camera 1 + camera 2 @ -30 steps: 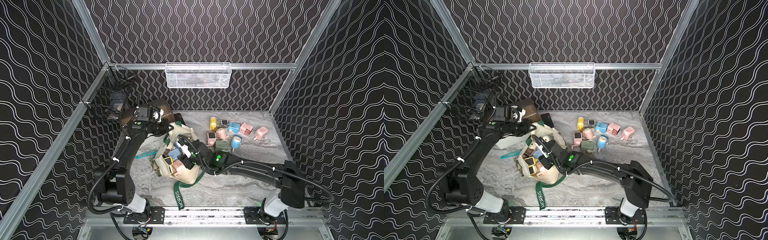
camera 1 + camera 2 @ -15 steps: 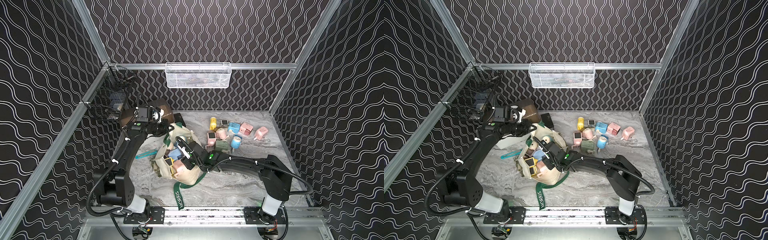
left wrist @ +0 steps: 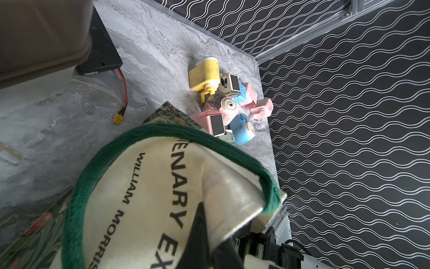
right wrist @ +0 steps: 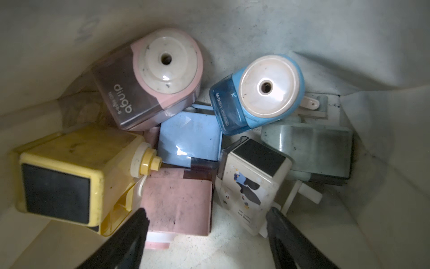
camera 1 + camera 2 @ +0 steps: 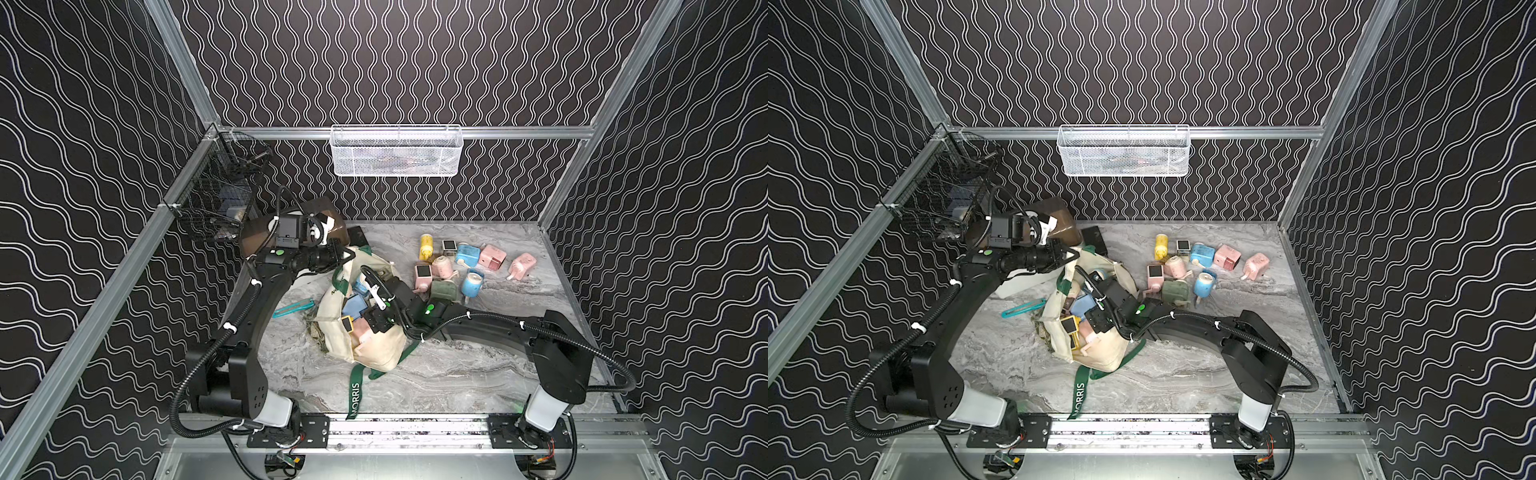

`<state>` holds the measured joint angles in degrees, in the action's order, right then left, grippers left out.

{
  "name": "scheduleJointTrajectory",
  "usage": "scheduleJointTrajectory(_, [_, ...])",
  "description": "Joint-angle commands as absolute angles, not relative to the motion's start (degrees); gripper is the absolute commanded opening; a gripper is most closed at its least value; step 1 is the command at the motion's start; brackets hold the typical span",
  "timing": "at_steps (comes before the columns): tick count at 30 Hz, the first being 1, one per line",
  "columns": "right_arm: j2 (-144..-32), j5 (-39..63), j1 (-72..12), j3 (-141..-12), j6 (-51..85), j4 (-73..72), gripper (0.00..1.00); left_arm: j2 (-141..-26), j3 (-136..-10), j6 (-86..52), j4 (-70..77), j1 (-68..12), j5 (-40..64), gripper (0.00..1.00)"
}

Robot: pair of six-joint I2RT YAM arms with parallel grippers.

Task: Take out the pencil sharpeners from the tote bags
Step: Pick up the pencil sharpener from the canvas bag.

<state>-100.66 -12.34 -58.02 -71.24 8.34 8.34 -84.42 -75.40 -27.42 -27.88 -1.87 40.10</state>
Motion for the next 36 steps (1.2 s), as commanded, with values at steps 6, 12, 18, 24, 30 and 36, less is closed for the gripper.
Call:
scheduleJointTrajectory(6, [-107.8, -25.1, -57.5, -75.3, 13.0, 12.8, 0.90, -83.9, -76.3, -26.3, -21.9, -2.0, 42.3, 0.00])
scheduleJointTrajectory(12, [-113.4, -26.3, -57.5, -78.9, 13.8, 14.9, 0.90, -83.6, -76.4, -26.3, -22.0, -2.1, 42.0, 0.00])
scheduleJointTrajectory(18, [-119.8, -26.8, -56.9, -83.1, 13.3, 15.4, 0.90, -83.7, -76.3, -26.4, -22.1, -2.1, 41.8, 0.00])
scheduleJointTrajectory(24, [-123.7, -27.8, -56.6, -86.2, 12.2, 15.4, 0.82, -83.6, -76.5, -26.4, -22.2, -2.1, 41.7, 0.00])
scheduleJointTrajectory(30, [-118.6, -24.2, -56.7, -81.5, 11.1, 10.5, 0.64, -83.6, -76.6, -26.4, -22.5, -2.0, 41.3, 0.00])
scheduleJointTrajectory(36, [-110.6, -18.5, -56.7, -75.8, 9.1, 5.9, 0.57, -83.4, -76.6, -26.2, -22.8, -2.0, 40.7, 0.00])
